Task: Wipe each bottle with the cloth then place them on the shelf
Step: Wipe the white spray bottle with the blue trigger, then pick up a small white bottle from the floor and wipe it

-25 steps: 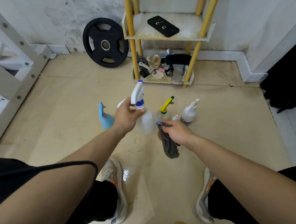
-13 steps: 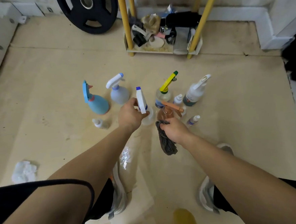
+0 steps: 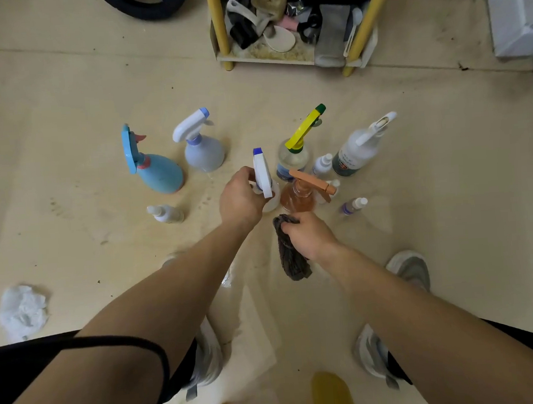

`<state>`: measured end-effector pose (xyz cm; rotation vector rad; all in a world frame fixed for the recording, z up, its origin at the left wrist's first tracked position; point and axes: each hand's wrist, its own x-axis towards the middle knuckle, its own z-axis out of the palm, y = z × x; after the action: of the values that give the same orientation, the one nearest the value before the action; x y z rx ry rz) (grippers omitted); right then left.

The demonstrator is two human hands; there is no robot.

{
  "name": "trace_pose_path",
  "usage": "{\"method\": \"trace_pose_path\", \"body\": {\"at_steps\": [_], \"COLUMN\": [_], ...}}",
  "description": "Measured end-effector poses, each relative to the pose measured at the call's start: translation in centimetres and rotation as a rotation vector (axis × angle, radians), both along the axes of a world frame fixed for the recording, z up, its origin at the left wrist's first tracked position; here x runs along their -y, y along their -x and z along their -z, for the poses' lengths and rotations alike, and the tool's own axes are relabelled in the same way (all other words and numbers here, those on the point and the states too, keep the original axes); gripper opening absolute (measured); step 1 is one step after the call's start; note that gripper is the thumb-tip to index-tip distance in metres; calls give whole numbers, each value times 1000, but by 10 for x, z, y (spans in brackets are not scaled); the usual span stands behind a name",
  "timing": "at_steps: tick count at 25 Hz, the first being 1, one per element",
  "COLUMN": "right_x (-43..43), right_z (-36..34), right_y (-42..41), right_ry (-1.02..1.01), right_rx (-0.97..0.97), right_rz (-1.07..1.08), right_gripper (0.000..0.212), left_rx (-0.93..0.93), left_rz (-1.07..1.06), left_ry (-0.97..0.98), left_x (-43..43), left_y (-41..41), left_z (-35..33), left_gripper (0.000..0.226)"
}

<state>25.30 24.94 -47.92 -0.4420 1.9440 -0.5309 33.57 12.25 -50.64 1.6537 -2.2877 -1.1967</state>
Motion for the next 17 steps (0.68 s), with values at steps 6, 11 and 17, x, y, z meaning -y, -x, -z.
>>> {"method": "trace_pose_path", "body": {"at_steps": [6, 11, 17], "right_x": [4, 20, 43], "right_z": [-16, -26, -26], "right_y": [-11, -38, -69], "right_ry": [29, 62, 82], "right_rx": [12, 9, 13], "right_rz": [-44, -113, -197], "right_gripper": [25, 32, 27], "left_rx": [88, 182, 311], "left_rz": [126, 57, -226], "left_ry": [6, 210, 288], "left_x": [5, 28, 57], "left_y": [-28, -97, -164], "left_z": [-5, -30, -31], "left_gripper": [59, 39, 57]}}
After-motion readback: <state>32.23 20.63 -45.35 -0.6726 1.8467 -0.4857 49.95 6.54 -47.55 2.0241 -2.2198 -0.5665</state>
